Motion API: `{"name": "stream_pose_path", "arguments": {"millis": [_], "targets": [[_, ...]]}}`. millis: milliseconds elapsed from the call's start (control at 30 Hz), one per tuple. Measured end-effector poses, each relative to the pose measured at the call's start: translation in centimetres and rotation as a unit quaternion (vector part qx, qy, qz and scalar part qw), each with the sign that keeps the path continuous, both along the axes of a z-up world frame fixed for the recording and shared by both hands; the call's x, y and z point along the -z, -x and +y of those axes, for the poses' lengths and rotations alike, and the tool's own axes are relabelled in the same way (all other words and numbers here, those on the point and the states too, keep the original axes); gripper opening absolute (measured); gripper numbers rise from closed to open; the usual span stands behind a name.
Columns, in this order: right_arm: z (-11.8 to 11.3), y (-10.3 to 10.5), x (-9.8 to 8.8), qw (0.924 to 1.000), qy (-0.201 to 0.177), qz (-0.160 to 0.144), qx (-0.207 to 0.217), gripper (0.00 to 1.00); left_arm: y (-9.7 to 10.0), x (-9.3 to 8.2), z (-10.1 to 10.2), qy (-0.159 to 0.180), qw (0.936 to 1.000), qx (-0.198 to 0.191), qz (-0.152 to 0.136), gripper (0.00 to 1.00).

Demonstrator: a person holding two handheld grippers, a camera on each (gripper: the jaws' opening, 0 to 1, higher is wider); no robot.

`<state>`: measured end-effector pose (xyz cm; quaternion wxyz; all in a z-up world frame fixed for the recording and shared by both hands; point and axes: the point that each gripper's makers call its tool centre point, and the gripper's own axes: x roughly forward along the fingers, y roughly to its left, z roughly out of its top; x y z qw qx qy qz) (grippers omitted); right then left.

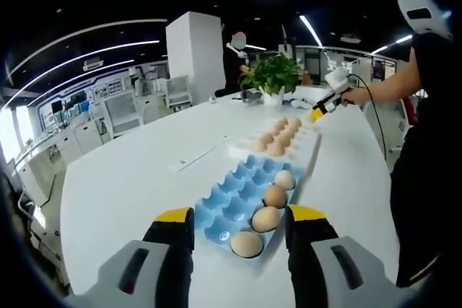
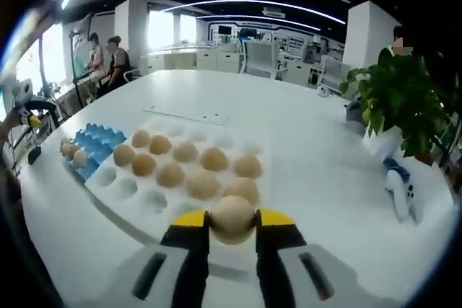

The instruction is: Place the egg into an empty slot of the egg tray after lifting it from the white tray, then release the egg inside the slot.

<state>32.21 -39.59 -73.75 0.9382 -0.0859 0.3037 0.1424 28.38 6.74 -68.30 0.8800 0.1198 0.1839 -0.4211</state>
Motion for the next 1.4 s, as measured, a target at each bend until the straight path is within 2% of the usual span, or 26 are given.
{"name": "stream_pose_path", "arguments": {"millis": [400, 667, 900, 933, 1200, 1400], "targets": [[2.1, -0.4, -0.1, 0.9995, -0.005, -0.004, -0.031, 0.23, 0.0, 0.1, 0.0, 0.001, 1.0, 0.0, 0.0, 0.51], [4.4, -0.6, -0.6, 0.9982, -0.014, -0.011, -0.057, 0.24, 0.2, 0.1, 0.1, -0.001, 1.0, -0.001, 0.001, 0.51], [8.2, -0.9, -1.4, 0.9942, -0.026, -0.025, -0.101, 0.24, 0.1, 0.2, 0.2, 0.0, 1.0, -0.004, 0.0, 0.52], [9.2, -0.8, -1.3, 0.9931, -0.037, -0.019, -0.11, 0.24, 0.1, 0.1, 0.1, 0.001, 1.0, -0.003, -0.001, 0.52], [15.0, -0.7, -1.0, 0.9837, -0.051, -0.022, -0.171, 0.24, 0.2, 0.1, 0.2, 0.001, 1.0, -0.004, 0.001, 0.52], [18.1, -0.3, -0.3, 0.9767, -0.061, -0.014, -0.206, 0.24, 0.3, 0.0, 0.3, 0.002, 1.0, -0.005, 0.001, 0.51]]}}
